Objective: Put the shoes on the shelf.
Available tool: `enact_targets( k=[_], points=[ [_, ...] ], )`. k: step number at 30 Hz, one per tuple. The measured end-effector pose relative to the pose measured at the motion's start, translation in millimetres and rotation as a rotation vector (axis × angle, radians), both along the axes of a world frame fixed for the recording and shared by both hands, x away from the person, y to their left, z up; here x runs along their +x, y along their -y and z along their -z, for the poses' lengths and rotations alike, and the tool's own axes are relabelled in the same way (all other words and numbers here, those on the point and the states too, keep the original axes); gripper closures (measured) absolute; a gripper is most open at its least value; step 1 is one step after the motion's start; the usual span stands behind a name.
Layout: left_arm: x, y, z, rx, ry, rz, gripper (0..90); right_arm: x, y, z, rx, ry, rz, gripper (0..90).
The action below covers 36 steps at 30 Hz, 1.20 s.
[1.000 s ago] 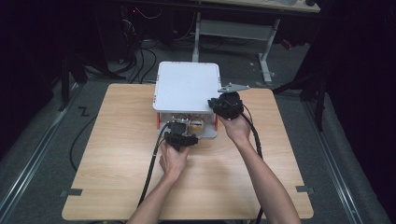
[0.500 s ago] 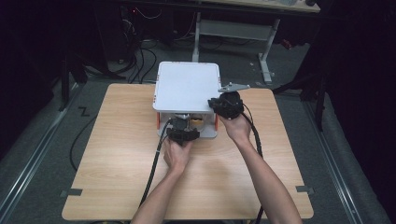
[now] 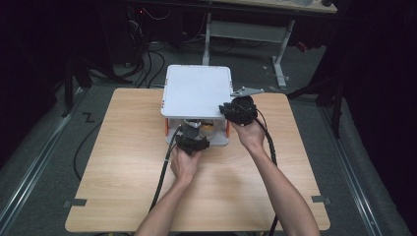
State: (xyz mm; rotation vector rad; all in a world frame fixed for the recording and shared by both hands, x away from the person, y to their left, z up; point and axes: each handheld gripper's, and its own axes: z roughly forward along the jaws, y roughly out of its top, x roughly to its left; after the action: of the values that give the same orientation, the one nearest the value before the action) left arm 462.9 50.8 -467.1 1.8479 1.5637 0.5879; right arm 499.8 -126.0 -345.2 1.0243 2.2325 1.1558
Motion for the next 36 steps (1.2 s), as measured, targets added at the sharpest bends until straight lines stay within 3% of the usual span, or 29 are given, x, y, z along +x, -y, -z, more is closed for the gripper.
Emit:
enact_targets(
  k=[3, 9, 13, 22, 29, 34, 36],
  points=[
    [-5.9, -6.4, -4.4, -0.009, 0.008, 0.033, 30.1, -3.4, 3.2, -1.9, -0.004, 0.014, 0.001, 69.4],
    [-28.2, -19.3, -23.5, -0.028, 0.089, 0.089, 31.6, -14.2, 19.9, -6.4, 0.040, 0.028, 0.013, 62.6],
    [-39.9, -31.4, -39.3, -0.041, 0.129, 0.116, 31.7, -20.1, 30.2, -6.9, 0.027, 0.022, 0.021, 59.8],
    [-53.6, -45.9, -48.9, -0.087, 0.150, 0.178, 33.5, -36.3, 50.2, -6.2, 0.064, 0.035, 0.013, 57.8],
    [-65.2, -54.4, -57.8, -0.062, 0.194, 0.170, 33.8, -50.0, 69.4, -3.9, 0.103, 0.034, 0.017, 56.4],
    [-75.5, -61.7, -65.4, -0.103, 0.217, 0.182, 32.0, -60.2, 87.3, -4.1, 0.141, 0.027, 0.031, 56.4],
    [-79.5, -62.9, -67.5, -0.092, 0.223, 0.187, 31.1, -65.1, 95.2, -3.6, 0.151, 0.028, 0.037, 56.4]
  ],
)
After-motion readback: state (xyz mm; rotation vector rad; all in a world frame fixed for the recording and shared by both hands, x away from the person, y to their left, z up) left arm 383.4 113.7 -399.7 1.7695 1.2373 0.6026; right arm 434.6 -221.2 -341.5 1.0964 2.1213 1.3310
